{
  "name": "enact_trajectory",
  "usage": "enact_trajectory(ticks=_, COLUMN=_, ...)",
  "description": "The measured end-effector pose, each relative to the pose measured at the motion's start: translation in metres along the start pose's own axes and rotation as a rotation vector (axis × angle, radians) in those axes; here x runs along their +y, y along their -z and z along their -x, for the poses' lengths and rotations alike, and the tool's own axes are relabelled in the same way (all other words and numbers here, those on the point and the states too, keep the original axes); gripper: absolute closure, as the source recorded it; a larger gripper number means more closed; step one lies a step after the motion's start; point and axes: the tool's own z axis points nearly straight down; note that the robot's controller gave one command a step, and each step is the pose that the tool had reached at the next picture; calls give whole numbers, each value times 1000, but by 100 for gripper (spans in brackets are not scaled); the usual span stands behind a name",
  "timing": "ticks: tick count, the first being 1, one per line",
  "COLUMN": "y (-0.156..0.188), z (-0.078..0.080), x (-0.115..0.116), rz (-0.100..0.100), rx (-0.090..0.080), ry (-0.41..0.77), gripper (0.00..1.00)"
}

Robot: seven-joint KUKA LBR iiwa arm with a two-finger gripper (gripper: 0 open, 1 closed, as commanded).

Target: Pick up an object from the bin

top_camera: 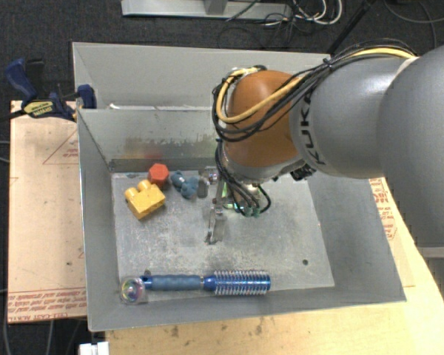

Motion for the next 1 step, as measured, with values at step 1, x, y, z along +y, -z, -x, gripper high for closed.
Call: enact_trajectory(ticks=1, y=-13, z=-98, x=10, rz=0, rx=0, ry=-162, gripper=0)
